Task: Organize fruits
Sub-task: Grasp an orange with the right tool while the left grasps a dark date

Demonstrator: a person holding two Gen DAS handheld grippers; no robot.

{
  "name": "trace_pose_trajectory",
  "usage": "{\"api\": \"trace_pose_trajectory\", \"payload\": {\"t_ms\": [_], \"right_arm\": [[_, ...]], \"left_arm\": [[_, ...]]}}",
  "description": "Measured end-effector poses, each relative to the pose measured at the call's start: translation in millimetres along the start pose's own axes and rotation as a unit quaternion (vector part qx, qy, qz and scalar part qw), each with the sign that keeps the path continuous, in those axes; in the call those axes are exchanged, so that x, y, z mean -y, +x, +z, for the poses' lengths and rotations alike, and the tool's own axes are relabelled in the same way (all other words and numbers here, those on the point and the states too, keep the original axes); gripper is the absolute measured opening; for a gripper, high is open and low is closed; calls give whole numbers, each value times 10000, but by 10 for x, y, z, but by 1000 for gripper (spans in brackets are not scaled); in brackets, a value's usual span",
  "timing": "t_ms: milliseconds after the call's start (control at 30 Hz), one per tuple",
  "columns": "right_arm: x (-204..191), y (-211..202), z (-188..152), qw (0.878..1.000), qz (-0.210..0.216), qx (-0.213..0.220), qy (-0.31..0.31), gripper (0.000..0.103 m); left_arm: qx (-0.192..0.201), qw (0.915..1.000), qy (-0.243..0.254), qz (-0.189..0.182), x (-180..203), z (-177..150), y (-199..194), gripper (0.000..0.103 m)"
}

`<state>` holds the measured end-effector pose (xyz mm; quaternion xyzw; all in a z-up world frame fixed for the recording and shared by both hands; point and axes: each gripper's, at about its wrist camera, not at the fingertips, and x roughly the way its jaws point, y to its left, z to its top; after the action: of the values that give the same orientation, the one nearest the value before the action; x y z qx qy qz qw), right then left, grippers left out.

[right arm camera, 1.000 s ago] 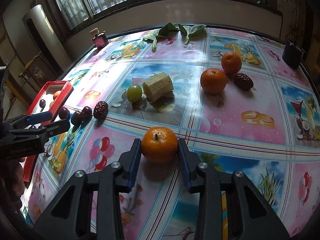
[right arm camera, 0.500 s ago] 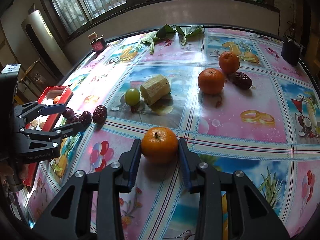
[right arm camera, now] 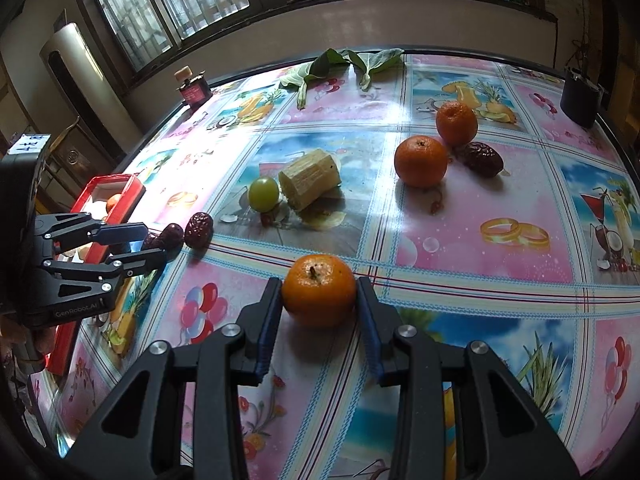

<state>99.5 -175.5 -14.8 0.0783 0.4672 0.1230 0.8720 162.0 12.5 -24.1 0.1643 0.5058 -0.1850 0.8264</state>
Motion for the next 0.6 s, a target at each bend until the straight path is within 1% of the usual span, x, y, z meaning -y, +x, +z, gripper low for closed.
{"api": "trace_pose_trajectory", "payload": {"t_ms": [33, 67, 200, 267, 367, 500, 600], "right_arm": [[0, -4, -1, 10000, 3, 3, -4, 39], [-7, -4, -1, 10000, -3, 3, -17, 39], [-24, -12, -6, 9999, -59, 29, -91, 39], [-29, -18, -9, 9998, -117, 71, -121, 39], [-21, -46, -26, 9997, -165, 132, -113, 38], [-22, -121, -61, 9996, -197, 186, -105, 38], [-40, -203, -131, 9996, -218, 160, -96, 38]], "left_arm": [[-10, 9999, -73, -120, -12, 7, 5, 24], [-12, 9995, -166, -253, -24, 11, 10, 18], [72, 9993, -226, -288, -1, -19, 0, 17], [66, 9990, -337, -303, -7, -44, -14, 17], [64, 9985, -494, -226, 5, -106, -47, 17], [81, 9959, -893, -155, 23, -261, -125, 17], [123, 9915, -1266, -271, 64, -438, -219, 17]]}}
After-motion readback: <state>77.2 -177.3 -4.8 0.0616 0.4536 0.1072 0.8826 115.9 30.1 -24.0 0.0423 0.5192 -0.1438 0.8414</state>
